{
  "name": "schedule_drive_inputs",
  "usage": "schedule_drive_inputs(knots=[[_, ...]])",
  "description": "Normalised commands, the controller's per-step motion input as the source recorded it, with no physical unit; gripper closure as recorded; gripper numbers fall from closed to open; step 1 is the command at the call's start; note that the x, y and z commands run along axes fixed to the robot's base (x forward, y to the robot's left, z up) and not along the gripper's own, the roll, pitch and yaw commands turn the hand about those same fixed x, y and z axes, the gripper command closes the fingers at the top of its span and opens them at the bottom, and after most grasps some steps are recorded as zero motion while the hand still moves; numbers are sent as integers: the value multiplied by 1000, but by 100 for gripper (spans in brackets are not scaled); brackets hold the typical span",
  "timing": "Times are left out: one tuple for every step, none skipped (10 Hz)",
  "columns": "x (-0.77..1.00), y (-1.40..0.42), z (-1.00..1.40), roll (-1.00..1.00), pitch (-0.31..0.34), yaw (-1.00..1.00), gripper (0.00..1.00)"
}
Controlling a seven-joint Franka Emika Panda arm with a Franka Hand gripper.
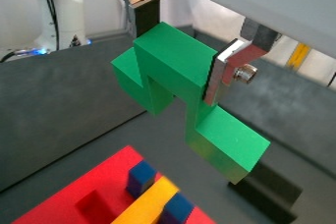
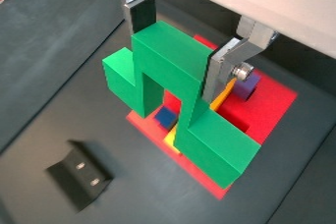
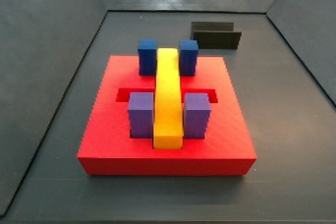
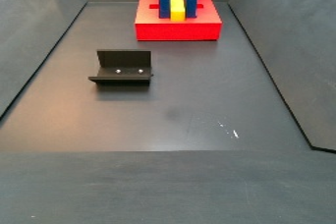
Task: Pick up the green object. Move up. Place the green object on the fixture. Regrasp the green object. Move to above the board. Insert the green object.
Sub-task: Move to above the board, then insert the green object.
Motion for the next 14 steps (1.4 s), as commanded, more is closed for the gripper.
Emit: schedule_drive_inputs(knots=[[-71,20,15,-1000,-47,55,100],[-66,29,-4,-924,-68,41,100],[-58,39,-5,-693,-69,26,100],[-53,23,6,-475,-61,11,100],[-29,12,-3,-269,-44,2,100],[17,34,0,-54,41,0,100],[0,3,0,-21,0,0,100],[0,0,0,-9,0,0,100],[-3,34,0,0,0,0,100],[54,120,0,-4,31,0,100],[0,6,-23,-4,17,0,100],[0,-14,-86,-263,26,-83,100],[0,-151,-94,-337,33,-120,100],[0,-214,-166,-371,29,-103,100]])
